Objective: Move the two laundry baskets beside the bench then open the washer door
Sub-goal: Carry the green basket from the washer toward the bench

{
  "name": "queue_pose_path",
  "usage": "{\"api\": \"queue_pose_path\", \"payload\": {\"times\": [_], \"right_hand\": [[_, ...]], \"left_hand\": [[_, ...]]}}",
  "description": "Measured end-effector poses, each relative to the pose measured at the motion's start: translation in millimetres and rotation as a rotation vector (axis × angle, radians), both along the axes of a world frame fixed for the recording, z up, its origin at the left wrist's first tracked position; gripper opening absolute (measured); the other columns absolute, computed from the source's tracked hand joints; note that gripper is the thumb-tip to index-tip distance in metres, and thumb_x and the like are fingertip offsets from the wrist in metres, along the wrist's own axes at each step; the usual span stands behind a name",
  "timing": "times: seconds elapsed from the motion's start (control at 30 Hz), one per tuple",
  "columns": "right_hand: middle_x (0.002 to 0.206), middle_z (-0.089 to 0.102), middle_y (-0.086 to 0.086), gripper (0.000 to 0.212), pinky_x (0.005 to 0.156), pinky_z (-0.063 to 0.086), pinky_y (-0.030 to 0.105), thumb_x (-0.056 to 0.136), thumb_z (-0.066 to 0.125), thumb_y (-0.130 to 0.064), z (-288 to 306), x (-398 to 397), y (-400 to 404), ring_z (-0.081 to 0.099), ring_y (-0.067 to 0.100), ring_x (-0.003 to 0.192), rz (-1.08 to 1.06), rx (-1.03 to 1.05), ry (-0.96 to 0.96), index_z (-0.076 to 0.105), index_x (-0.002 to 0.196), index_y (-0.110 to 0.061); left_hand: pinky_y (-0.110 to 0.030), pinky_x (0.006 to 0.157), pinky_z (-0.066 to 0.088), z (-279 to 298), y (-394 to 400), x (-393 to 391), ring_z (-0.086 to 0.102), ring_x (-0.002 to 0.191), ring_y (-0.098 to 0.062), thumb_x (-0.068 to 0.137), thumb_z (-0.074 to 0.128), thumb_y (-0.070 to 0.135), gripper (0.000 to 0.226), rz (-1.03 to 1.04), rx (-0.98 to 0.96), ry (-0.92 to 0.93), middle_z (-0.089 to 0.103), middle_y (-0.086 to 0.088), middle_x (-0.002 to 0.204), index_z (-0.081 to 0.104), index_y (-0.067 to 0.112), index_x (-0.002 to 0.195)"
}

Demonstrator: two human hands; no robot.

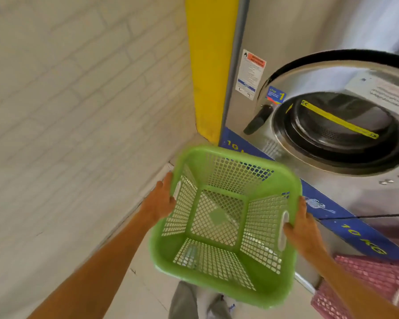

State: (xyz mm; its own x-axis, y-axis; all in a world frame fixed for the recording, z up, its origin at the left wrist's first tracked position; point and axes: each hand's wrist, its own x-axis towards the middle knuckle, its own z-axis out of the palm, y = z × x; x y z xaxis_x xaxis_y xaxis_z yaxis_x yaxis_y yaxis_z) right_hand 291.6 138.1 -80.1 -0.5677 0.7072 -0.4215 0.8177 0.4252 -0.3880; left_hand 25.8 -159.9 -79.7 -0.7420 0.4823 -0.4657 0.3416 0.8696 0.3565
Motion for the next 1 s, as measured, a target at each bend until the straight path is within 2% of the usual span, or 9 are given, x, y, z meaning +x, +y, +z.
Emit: {"api": "queue_pose_path", "payload": {"times": [0.07,0.17,0.23,0.37,0.5,0.57,0.67,0.8,1.0], "right_hand": [[0.129,0.049,0.031,0.090,0.073,0.046,0.044,0.090,0.061,-0.001,4,-16,-17,0.059,0.049,0.099,0.104,-0.016,0.006,0.008,0.161,-0.015],[0.128,0.051,0.026,0.084,0.080,0.051,0.053,0.092,0.063,-0.013,7,-46,-53,0.059,0.051,0.105,0.242,0.016,0.009,0.013,0.159,-0.019],[0.129,0.051,0.024,0.081,0.086,0.051,0.056,0.088,0.065,-0.014,2,-68,-85,0.059,0.050,0.109,0.320,0.003,0.012,0.020,0.156,-0.021],[0.119,0.058,0.025,0.078,0.079,0.056,0.046,0.075,0.069,0.000,-10,-110,-164,0.066,0.044,0.100,0.481,-0.117,-0.050,0.032,0.143,-0.013],[0.118,0.060,0.024,0.067,0.070,0.056,0.042,0.081,0.065,0.005,-16,-138,-250,0.066,0.040,0.095,0.640,-0.143,-0.013,0.036,0.139,-0.010],[0.123,0.058,0.022,0.071,0.070,0.060,0.045,0.086,0.066,0.003,-20,-146,-297,0.066,0.040,0.099,0.726,-0.150,-0.016,0.031,0.147,-0.010],[0.121,0.058,0.019,0.077,0.061,0.056,0.035,0.089,0.065,0.000,-30,-153,-363,0.068,0.038,0.094,0.812,-0.135,-0.025,0.023,0.153,-0.013],[0.106,0.061,0.016,0.053,0.059,0.055,0.037,0.086,0.067,0.004,-55,-159,-440,0.064,0.032,0.082,0.870,-0.091,-0.066,0.041,0.131,-0.009],[0.096,0.063,0.014,0.031,0.055,0.050,0.028,0.081,0.072,0.002,-104,-155,-525,0.064,0.028,0.078,0.929,-0.017,-0.171,0.059,0.109,-0.001]], "left_hand": [[-0.040,0.066,0.053,4,-46,14,0.060,0.086,-0.026,0.091,0.059,0.019,0.085,0.088,-0.001,-0.004,0.050,-0.016,0.126,0.005,0.026,0.157],[-0.039,0.066,0.053,7,-118,41,0.057,0.085,-0.024,0.089,0.060,0.017,0.085,0.256,0.038,-0.011,0.051,-0.015,0.124,0.008,0.027,0.156],[-0.047,0.075,0.057,7,-167,63,0.062,0.094,-0.032,0.088,0.060,0.015,0.085,0.384,0.059,-0.012,0.051,-0.017,0.128,0.009,0.028,0.155],[-0.058,0.096,0.051,2,-267,107,0.053,0.125,-0.041,0.089,0.062,0.017,0.089,0.612,0.070,-0.036,0.040,-0.017,0.148,0.004,0.028,0.156],[-0.058,0.100,0.048,-3,-360,147,0.050,0.127,-0.040,0.085,0.064,0.014,0.091,0.760,0.090,-0.017,0.043,-0.015,0.144,0.006,0.026,0.155],[-0.058,0.102,0.046,-7,-403,167,0.047,0.130,-0.038,0.083,0.064,0.009,0.095,0.828,0.112,-0.021,0.042,-0.014,0.146,0.007,0.024,0.157],[-0.054,0.093,0.053,-18,-462,196,0.050,0.122,-0.033,0.081,0.065,0.003,0.092,0.908,0.185,0.004,0.050,-0.009,0.136,0.014,0.026,0.153],[-0.049,0.078,0.058,-43,-530,235,0.055,0.100,-0.027,0.085,0.067,0.004,0.086,0.994,0.207,0.000,0.053,-0.009,0.115,0.015,0.018,0.152],[-0.031,0.072,0.053,-98,-602,275,0.048,0.091,-0.017,0.083,0.068,-0.003,0.096,1.063,0.162,-0.017,0.050,-0.012,0.118,0.008,0.015,0.156]]}}
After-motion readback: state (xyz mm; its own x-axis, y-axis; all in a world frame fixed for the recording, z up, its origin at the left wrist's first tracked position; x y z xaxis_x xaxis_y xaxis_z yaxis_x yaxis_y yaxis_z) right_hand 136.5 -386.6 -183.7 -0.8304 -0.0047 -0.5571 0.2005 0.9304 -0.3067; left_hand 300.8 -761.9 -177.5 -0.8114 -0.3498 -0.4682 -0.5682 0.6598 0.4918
